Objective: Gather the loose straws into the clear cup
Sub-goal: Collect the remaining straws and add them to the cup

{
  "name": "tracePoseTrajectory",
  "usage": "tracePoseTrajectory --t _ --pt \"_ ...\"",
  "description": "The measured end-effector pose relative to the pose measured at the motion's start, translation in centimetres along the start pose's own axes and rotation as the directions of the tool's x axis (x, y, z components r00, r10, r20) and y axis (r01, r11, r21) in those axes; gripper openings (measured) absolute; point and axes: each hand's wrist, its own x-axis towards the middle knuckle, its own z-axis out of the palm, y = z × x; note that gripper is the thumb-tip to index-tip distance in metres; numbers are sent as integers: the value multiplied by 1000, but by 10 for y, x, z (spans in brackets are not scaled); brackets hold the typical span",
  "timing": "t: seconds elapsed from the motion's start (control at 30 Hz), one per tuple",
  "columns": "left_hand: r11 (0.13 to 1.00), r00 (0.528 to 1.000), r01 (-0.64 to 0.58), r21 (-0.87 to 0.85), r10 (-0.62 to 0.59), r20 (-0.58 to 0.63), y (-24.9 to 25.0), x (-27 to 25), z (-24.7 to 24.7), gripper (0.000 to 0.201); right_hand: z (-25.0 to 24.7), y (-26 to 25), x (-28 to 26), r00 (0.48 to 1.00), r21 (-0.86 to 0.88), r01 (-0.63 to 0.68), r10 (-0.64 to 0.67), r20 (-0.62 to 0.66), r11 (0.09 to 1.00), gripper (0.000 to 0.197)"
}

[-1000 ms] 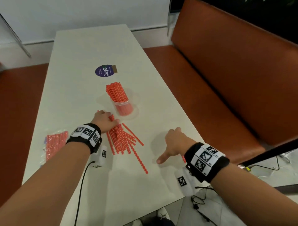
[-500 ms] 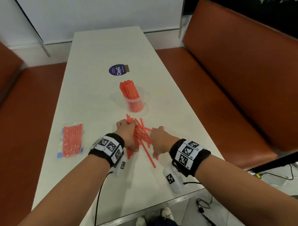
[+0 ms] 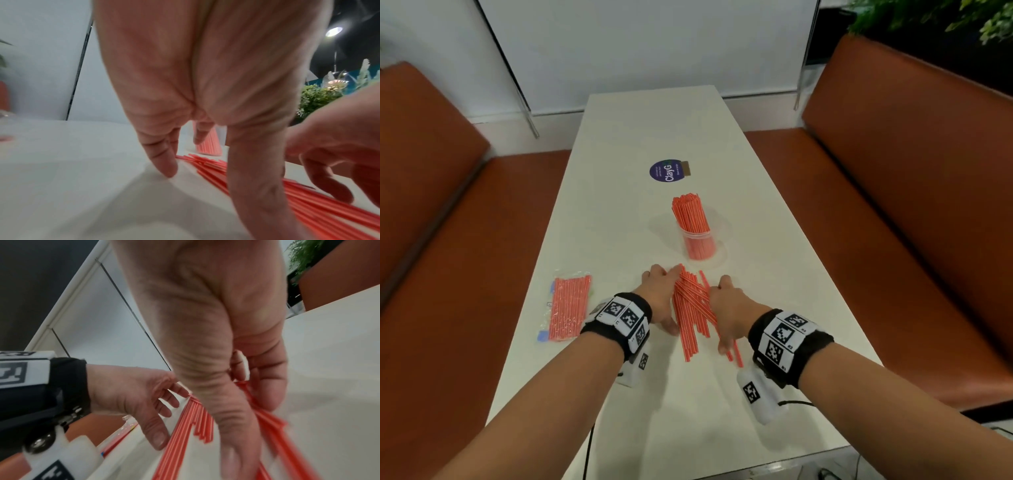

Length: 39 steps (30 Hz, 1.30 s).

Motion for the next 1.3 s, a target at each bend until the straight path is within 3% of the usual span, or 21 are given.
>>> tracePoseTrajectory --t 0.2,0.3,0.4,0.47,0.57,0.67,0.8,0.87,0.97,1.1,1.3 --pt "999 998 -11 37 13 -69 2 13 -1 82 -10 -9 32 981 22 166 -163 -101 986 51" --pt "989 990 19 143 1 -143 -1 17 -1 93 -11 -6 40 968 89 197 -179 -177 976 45" --pt "978 992 37 205 -11 -129 -7 22 -6 120 -12 3 35 981 196 51 -12 -192 979 60" --pt "978 997 56 199 -46 -56 -10 25 -12 129 -8 5 29 989 152 -57 77 -128 987 75" --pt "979 997 66 194 -71 18 -12 28 -15 122 4 -5 26 991 -16 -66 64 -116 998 83" --pt "980 999 46 191 -48 5 -9 29 -11 108 5 -15 30 988 66 -53 62 -142 996 68" --pt "985 997 68 156 -60 -55 -7 30 -9 91 -7 -19 33 992 137 -40 57 -117 990 64" --pt "986 993 103 131 -93 -78 -11 30 -10 96 -11 -13 32 993 123 -20 33 -110 992 69" --pt "970 981 180 165 -164 -109 -16 27 -13 119 -13 3 26 991 39 -94 97 -90 995 88" --pt "958 972 235 166 -235 -18 -13 30 -15 124 -4 2 21 979 -1 -197 197 -60 980 97" --pt "954 972 235 187 -230 -46 7 31 -5 86 -6 -2 46 981 173 -176 187 -51 969 64"
